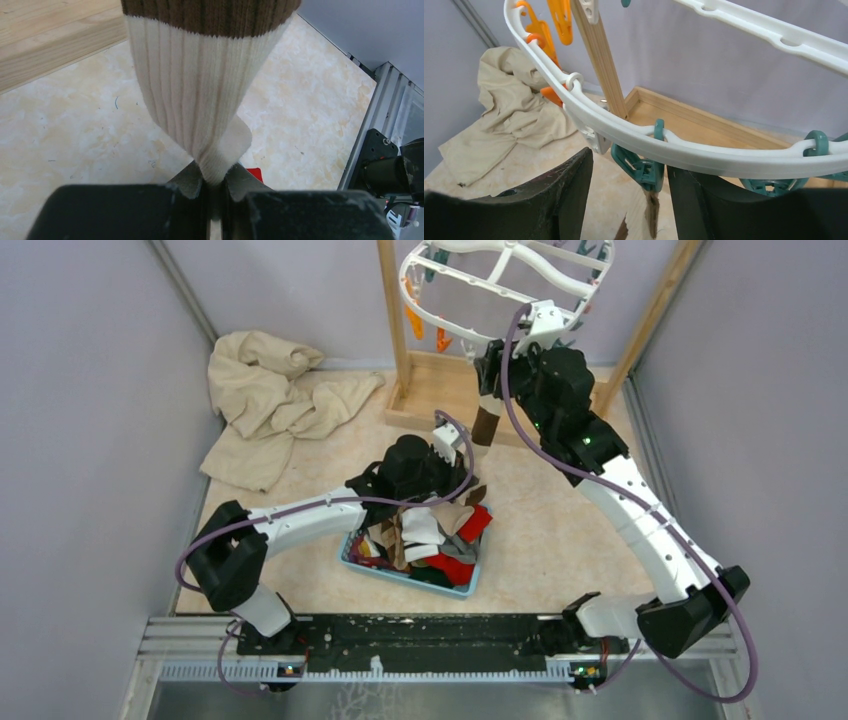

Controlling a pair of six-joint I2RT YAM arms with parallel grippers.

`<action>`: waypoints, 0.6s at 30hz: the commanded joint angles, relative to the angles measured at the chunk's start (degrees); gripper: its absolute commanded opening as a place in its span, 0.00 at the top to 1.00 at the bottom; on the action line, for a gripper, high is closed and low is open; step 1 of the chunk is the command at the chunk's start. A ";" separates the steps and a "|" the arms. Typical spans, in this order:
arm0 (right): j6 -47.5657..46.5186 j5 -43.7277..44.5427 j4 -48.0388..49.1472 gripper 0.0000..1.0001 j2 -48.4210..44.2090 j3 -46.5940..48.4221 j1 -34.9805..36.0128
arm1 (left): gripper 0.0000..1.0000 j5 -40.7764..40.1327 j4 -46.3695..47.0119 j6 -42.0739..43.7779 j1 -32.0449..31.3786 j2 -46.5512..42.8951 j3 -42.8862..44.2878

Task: Remove the socks clipped to the hanger
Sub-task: Remove the sock from the hanger.

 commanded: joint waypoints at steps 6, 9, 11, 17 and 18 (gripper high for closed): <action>-1.94 7.05 2.21 0.46 2.43 4.60 0.90 | 0.90 0.91 2.25 -0.53 0.27 -0.69 0.42; -2.01 7.79 2.55 0.48 2.62 4.60 0.90 | 0.90 1.01 2.33 -0.55 0.27 -0.80 0.23; -2.02 8.28 2.80 0.49 2.76 4.74 0.90 | 0.90 1.04 2.41 -0.62 0.27 -0.80 0.15; -2.20 9.40 3.67 0.56 2.77 5.18 0.90 | 0.90 1.36 2.53 -0.81 0.26 -0.71 0.06; -2.20 9.40 3.87 0.58 2.74 5.13 0.90 | 0.90 1.24 2.49 -0.81 0.27 -0.71 0.04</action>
